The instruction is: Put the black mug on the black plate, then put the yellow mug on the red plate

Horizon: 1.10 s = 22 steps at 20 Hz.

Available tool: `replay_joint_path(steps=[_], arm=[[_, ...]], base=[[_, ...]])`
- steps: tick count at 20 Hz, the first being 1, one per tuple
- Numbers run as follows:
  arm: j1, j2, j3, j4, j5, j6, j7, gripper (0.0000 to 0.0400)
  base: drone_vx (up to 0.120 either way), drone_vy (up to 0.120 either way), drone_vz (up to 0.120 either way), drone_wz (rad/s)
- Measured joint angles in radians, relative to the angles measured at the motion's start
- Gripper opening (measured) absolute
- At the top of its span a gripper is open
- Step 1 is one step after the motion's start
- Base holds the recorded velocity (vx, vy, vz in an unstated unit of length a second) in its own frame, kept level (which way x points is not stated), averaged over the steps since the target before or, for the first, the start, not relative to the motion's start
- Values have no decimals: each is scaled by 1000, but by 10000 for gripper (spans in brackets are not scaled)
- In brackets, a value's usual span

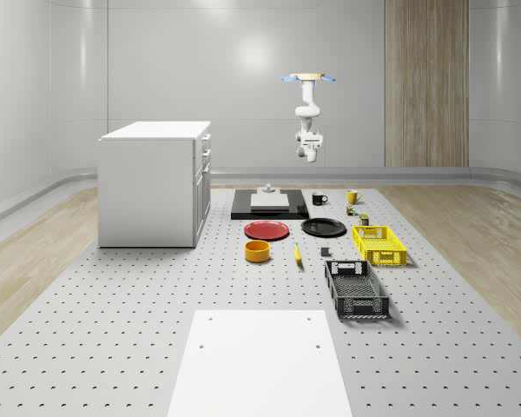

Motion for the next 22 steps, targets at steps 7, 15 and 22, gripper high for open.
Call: replay_joint_path(steps=[7,15,22], arm=[[-3,33,2,149,1,-111,-2,400],[-5,76,3,266,2,-178,-2,400],[-6,85,4,293,2,-191,-3,400]], base=[[0,0,0,0],[45,0,0,0],[120,-74,0,0]])
